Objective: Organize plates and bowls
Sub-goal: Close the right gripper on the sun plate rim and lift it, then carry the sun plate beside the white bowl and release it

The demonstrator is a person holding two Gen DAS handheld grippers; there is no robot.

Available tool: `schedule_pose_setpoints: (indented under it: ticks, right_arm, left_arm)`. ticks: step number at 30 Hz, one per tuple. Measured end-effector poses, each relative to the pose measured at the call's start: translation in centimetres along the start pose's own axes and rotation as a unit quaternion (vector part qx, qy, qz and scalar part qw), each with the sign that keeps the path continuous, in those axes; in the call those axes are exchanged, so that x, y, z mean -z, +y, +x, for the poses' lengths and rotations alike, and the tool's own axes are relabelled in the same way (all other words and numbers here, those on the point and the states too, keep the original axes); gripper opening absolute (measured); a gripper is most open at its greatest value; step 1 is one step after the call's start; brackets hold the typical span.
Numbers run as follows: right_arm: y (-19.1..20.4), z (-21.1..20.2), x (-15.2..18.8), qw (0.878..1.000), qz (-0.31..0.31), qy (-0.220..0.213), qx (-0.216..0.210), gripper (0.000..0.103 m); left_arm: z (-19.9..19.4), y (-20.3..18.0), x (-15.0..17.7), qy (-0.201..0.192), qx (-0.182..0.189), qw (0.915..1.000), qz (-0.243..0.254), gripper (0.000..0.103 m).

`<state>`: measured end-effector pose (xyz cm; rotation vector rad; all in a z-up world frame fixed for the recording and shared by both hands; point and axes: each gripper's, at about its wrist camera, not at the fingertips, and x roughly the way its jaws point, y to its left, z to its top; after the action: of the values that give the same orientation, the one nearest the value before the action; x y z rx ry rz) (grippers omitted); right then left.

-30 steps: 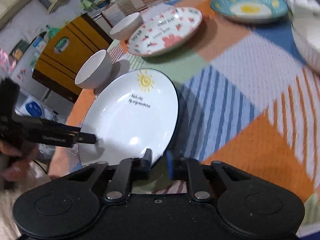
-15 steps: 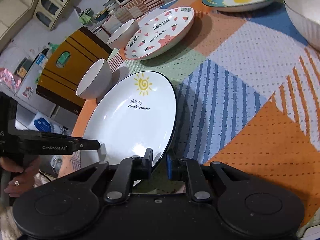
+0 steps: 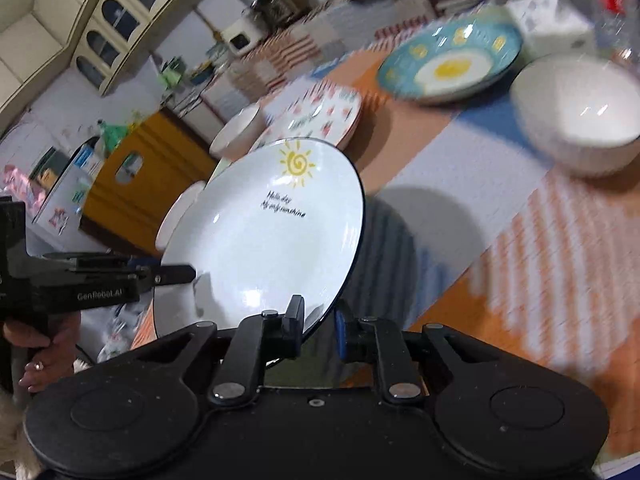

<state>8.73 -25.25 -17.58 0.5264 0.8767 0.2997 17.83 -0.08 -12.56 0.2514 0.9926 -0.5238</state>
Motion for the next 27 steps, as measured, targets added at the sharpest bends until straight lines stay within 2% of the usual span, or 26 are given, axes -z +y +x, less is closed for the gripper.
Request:
schedule_pose_setpoints:
  ticks: [5, 8, 12, 17, 20, 23, 27]
  right_arm:
    - [-1.5, -1.9, -1.5, 0.999, -0.006, -0.015, 0.039, 0.020]
    - [-2.8, -2.6, -1.9, 0.999, 0.014, -0.020, 0.044, 0.020]
    - [-3.7, -2.7, -1.8, 0.997, 0.024, -0.026, 0.069, 0.020]
    - [-4.6, -2.1, -2.1, 0.996, 0.020, -0.008, 0.092, 0.020]
    - [-5.5, -1.8, -1.8, 0.995, 0.027, -0.009, 0.096, 0.020]
    - [-6.5, -1.6, -1.8, 0.994, 0.041, -0.015, 0.096, 0.020]
    - [-5.6, -0.6, -1.8, 0.990, -0.007, 0.003, 0.144, 0.021]
  left_arm:
    - [2.1, -1.3, -1.4, 0.023, 0.045, 0.9987, -0.007, 0.025]
    - [4.0, -1.7, -1.6, 0.052, 0.074, 0.9957, -0.022, 0.025]
    - [5.6, -2.2, -1.7, 0.067, 0.086, 0.9937, -0.026, 0.025]
    - [6.3, -3.2, -2.1, 0.066, 0.078, 0.9947, -0.008, 0.025]
    - [6.2, -3.9, -2.5, 0.048, 0.069, 0.9964, 0.011, 0.025]
    - [6.6, -4.5, -2.6, 0.047, 0.065, 0.9966, 0.016, 0.025]
    - [6.7, -5.5, -2.0, 0.038, 0.049, 0.9976, 0.031, 0.025]
